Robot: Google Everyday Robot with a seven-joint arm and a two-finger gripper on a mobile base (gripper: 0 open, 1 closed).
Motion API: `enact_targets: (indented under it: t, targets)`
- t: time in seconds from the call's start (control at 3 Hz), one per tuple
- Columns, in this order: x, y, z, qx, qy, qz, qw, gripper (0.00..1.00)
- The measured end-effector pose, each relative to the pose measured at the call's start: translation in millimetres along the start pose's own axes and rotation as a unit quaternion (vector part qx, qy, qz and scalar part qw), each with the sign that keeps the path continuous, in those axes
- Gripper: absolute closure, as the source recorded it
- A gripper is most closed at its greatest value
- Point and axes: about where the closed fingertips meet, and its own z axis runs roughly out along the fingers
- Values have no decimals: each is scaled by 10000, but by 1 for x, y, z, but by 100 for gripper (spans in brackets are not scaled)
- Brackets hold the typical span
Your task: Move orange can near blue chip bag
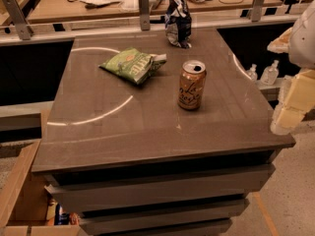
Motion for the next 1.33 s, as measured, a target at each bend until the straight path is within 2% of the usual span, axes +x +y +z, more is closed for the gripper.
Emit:
enact_targets:
  t: [0.33,0.67,1.0,1.33]
  targets:
    - [-1,0,-1,31,-43,18,10000,0]
    - [-1,-1,1,78,-329,268,9991,0]
    - [1,-3,14,163,-1156,999,9881,0]
    - [-5,-4,25,316,-1914,1394,9710,0]
